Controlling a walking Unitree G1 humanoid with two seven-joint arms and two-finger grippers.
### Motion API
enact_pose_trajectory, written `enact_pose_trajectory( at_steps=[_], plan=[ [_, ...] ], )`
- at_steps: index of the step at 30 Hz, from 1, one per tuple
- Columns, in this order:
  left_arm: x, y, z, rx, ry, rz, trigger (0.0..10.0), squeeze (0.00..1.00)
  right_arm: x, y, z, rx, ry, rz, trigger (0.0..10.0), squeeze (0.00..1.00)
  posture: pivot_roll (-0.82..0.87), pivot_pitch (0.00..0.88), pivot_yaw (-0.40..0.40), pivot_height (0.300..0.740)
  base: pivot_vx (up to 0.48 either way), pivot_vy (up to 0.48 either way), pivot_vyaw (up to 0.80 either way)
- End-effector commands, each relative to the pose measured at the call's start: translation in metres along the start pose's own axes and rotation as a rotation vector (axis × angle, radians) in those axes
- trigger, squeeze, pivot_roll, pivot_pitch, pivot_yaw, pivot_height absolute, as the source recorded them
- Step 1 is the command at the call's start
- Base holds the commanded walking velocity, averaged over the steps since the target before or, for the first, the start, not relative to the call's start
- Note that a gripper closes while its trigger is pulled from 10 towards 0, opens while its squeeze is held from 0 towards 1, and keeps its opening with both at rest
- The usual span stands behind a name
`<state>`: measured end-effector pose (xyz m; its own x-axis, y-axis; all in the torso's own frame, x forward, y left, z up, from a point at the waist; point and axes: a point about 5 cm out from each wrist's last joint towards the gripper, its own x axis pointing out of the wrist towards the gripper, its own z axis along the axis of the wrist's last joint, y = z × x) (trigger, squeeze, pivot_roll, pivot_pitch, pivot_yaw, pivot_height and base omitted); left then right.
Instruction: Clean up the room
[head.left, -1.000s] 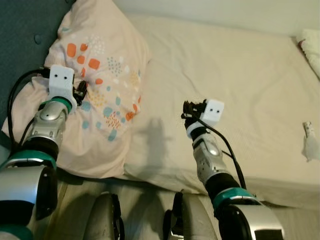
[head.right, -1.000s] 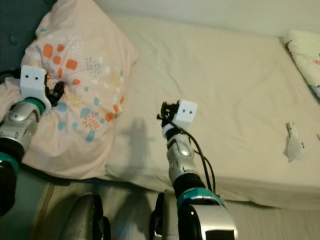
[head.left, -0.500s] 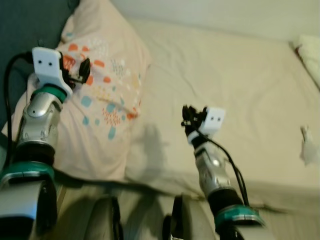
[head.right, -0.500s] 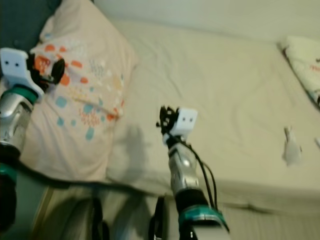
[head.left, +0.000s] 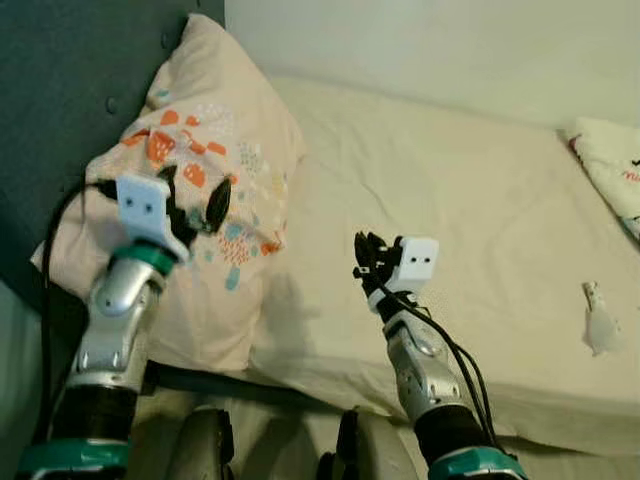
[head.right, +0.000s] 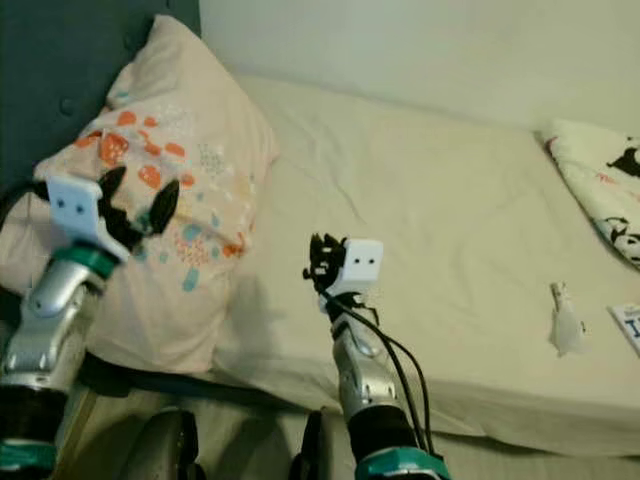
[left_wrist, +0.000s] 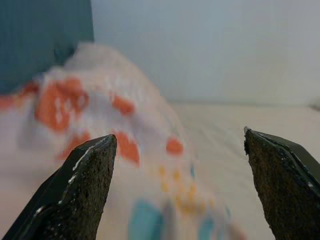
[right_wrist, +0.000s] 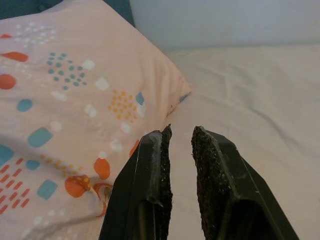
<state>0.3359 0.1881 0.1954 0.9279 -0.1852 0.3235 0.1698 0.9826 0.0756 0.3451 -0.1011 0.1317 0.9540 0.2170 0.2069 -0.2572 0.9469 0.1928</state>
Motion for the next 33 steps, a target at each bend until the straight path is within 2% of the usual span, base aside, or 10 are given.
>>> enact_pose_trajectory(
  at_steps=[1, 5, 8, 9, 11, 13, 15, 18, 27, 33],
  plan=[
    [-0.001, -0.011, -0.003, 0.008, 0.038, -0.029, 10.0, 0.0, -0.005, -0.005, -0.003, -0.026, 0.022, -0.025, 10.0, 0.0, 0.15, 0.068, -0.079, 0.62, 0.0, 0.0, 0.0],
    [-0.004, -0.019, -0.016, -0.016, 0.125, -0.048, 10.0, 0.0, -0.008, -0.008, -0.006, -0.028, 0.033, -0.053, 10.0, 0.0, 0.15, 0.06, -0.07, 0.62, 0.0, 0.0, 0.0],
    [-0.013, -0.031, -0.026, -0.023, 0.212, -0.053, 10.0, 0.0, -0.019, -0.009, -0.014, -0.037, 0.065, -0.057, 10.0, 0.0, 0.15, 0.052, -0.06, 0.62, 0.0, 0.0, 0.0],
    [-0.013, -0.031, -0.026, -0.023, 0.212, -0.053, 10.0, 0.0, -0.019, -0.009, -0.014, -0.037, 0.065, -0.057, 10.0, 0.0, 0.15, 0.052, -0.06, 0.62, 0.0, 0.0, 0.0],
    [-0.015, -0.039, -0.027, 0.048, 0.211, -0.059, 10.0, 0.0, -0.027, -0.009, -0.022, -0.039, 0.1, -0.055, 10.0, 0.0, 0.15, 0.048, -0.056, 0.62, 0.0, 0.0, 0.0],
    [-0.015, -0.039, -0.027, 0.048, 0.211, -0.059, 10.0, 0.0, -0.027, -0.009, -0.022, -0.039, 0.1, -0.055, 10.0, 0.0, 0.15, 0.048, -0.056, 0.62, 0.0, 0.0, 0.0],
    [-0.016, -0.049, -0.028, 0.021, 0.194, -0.098, 10.0, 0.0, -0.037, -0.009, -0.029, -0.028, 0.125, -0.08, 10.0, 0.0, 0.15, 0.043, -0.037, 0.63, 0.0, 0.0, 0.0],
    [-0.02, -0.054, -0.034, -0.026, 0.218, -0.11, 10.0, 0.0, -0.04, -0.012, -0.03, -0.029, 0.126, -0.115, 10.0, 0.0, 0.14, 0.042, -0.026, 0.64, 0.0, 0.0, 0.0],
    [-0.025, -0.048, -0.035, -0.041, 0.242, -0.045, 10.0, 0.0, -0.04, -0.014, -0.027, -0.05, 0.13, -0.123, 10.0, 0.0, 0.15, 0.036, -0.037, 0.68, 0.0, 0.0, 0.0],
    [-0.02, -0.039, -0.035, -0.029, 0.252, -0.031, 10.0, 0.0, -0.032, -0.014, -0.025, -0.061, 0.131, -0.138, 10.0, 0.0, 0.17, 0.037, -0.032, 0.705, 0.0, 0.0, 0.0]
  ],
)
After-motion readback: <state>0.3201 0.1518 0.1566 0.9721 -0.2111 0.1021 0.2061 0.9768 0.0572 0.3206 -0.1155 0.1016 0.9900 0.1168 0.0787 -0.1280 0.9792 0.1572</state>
